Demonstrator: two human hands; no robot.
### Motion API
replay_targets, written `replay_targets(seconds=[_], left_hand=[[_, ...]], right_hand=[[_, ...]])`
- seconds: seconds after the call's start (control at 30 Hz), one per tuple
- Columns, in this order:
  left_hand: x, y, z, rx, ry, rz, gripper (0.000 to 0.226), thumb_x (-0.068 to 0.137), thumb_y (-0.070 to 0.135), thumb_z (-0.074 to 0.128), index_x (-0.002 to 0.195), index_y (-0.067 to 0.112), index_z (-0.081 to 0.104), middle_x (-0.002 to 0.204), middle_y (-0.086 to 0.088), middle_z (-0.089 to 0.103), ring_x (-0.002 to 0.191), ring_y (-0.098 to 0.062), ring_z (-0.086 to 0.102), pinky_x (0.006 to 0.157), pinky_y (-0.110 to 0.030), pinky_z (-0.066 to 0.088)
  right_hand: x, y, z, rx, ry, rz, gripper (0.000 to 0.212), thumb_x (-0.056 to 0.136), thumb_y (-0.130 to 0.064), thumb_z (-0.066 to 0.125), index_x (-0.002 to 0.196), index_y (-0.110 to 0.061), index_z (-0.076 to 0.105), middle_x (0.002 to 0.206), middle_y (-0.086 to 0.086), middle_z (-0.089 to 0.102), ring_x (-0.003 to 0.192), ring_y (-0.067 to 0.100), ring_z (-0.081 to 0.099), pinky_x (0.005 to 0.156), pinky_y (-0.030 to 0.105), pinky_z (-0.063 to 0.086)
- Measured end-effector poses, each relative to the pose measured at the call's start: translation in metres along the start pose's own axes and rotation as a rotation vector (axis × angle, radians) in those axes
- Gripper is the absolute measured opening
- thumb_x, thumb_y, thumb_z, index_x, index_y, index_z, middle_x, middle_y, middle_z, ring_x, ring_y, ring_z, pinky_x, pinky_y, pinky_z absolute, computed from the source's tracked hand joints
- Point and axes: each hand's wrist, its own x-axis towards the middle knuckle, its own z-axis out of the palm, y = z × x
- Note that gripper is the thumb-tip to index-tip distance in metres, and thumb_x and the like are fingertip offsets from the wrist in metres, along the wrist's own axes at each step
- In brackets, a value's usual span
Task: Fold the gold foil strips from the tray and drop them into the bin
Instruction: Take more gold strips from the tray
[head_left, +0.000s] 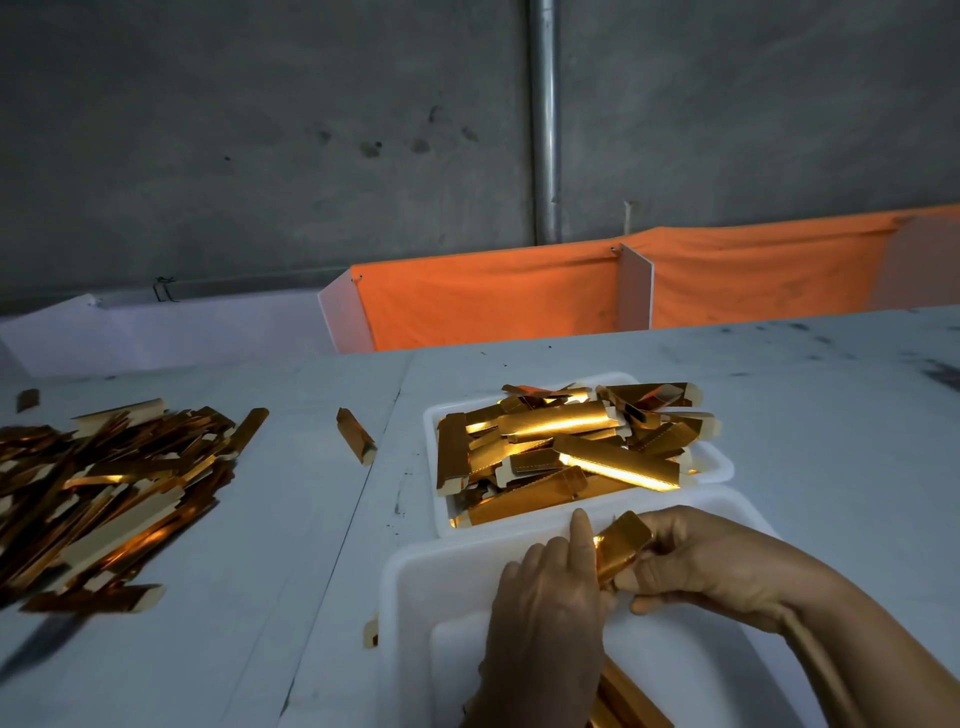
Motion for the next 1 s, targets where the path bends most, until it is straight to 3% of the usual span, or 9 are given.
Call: replay_targets(seconds=[0.03, 0.1, 0.2, 0.3, 0.4, 0.57, 0.7, 0.9, 1.0], left_hand=[[0.002, -0.002, 0.003, -0.019, 0.028, 0.013, 0.073, 0.094, 0.042, 0.050, 0.151, 0.019, 0.011, 0.140, 0.003, 0.048, 0.122, -0.013, 0.048, 0.102, -0.026, 0.038], [0.001, -0.002, 0.006, -0.042, 0.043, 0.041, 0.069, 0.099, 0.039, 0.040, 0.151, 0.021, -0.001, 0.145, 0.002, 0.042, 0.127, -0.014, 0.044, 0.105, -0.027, 0.035], [0.002, -0.005, 0.007, -0.056, 0.140, 0.073, 0.074, 0.090, 0.040, 0.058, 0.149, 0.016, 0.022, 0.131, 0.003, 0.056, 0.116, -0.008, 0.054, 0.095, -0.018, 0.042], [0.004, -0.009, 0.007, -0.189, 0.117, 0.000, 0.068, 0.096, 0.043, 0.044, 0.151, 0.024, 0.008, 0.146, 0.006, 0.033, 0.131, -0.008, 0.031, 0.102, -0.017, 0.031], [0.007, -0.015, 0.006, -0.221, 0.062, -0.060, 0.067, 0.096, 0.042, 0.046, 0.151, 0.028, 0.010, 0.148, 0.009, 0.029, 0.133, -0.008, 0.028, 0.101, -0.017, 0.030], [0.007, -0.016, 0.007, -0.197, 0.067, -0.030, 0.064, 0.096, 0.039, 0.049, 0.150, 0.031, 0.016, 0.146, 0.008, 0.035, 0.131, -0.009, 0.033, 0.091, -0.012, 0.025], [0.007, -0.018, 0.007, -0.185, 0.013, -0.075, 0.065, 0.093, 0.046, 0.049, 0.149, 0.030, 0.019, 0.143, 0.009, 0.041, 0.127, -0.011, 0.039, 0.098, -0.021, 0.034], [0.009, -0.015, 0.001, -0.244, -0.036, -0.102, 0.045, 0.098, 0.039, 0.045, 0.140, 0.025, 0.039, 0.122, 0.005, 0.058, 0.107, -0.010, 0.056, 0.091, -0.020, 0.045], [0.008, -0.014, -0.002, -0.265, -0.006, -0.076, 0.058, 0.098, 0.041, 0.042, 0.149, 0.027, 0.020, 0.140, 0.007, 0.047, 0.123, -0.010, 0.048, 0.097, -0.015, 0.035]], right_hand=[[0.000, 0.001, -0.001, 0.005, 0.002, -0.010, 0.014, 0.077, -0.009, 0.073, 0.091, -0.011, 0.074, 0.096, 0.011, 0.073, 0.092, 0.020, 0.070, 0.075, 0.023, 0.054], [-0.001, 0.002, -0.002, -0.004, 0.016, -0.029, 0.019, 0.074, -0.012, 0.074, 0.093, -0.009, 0.073, 0.096, 0.012, 0.073, 0.092, 0.020, 0.070, 0.075, 0.023, 0.053], [0.000, 0.001, -0.005, 0.007, 0.071, -0.061, 0.014, 0.073, -0.013, 0.074, 0.087, -0.010, 0.074, 0.093, 0.014, 0.073, 0.088, 0.021, 0.070, 0.074, 0.024, 0.054], [-0.001, -0.004, -0.008, 0.009, 0.029, -0.023, 0.012, 0.072, -0.016, 0.075, 0.084, -0.015, 0.076, 0.094, 0.013, 0.074, 0.088, 0.020, 0.071, 0.072, 0.022, 0.054], [0.004, -0.006, -0.009, -0.047, -0.043, 0.067, 0.023, 0.075, -0.017, 0.075, 0.097, -0.011, 0.074, 0.102, 0.014, 0.073, 0.093, 0.018, 0.070, 0.075, 0.024, 0.055], [0.010, -0.007, -0.006, 0.023, -0.164, 0.119, 0.015, 0.079, -0.009, 0.071, 0.093, -0.013, 0.077, 0.099, 0.009, 0.074, 0.092, 0.015, 0.069, 0.074, 0.023, 0.055], [0.014, -0.002, -0.003, 0.048, -0.146, 0.125, 0.011, 0.082, -0.005, 0.068, 0.087, -0.010, 0.076, 0.093, 0.008, 0.072, 0.088, 0.017, 0.069, 0.078, 0.026, 0.055], [0.014, -0.001, -0.004, 0.101, -0.148, 0.093, 0.018, 0.081, -0.006, 0.067, 0.098, -0.002, 0.071, 0.095, 0.011, 0.072, 0.090, 0.018, 0.069, 0.079, 0.026, 0.054], [0.014, 0.000, -0.008, 0.136, -0.113, 0.082, 0.023, 0.079, -0.007, 0.070, 0.101, -0.001, 0.069, 0.090, 0.010, 0.072, 0.086, 0.017, 0.069, 0.076, 0.027, 0.054]])
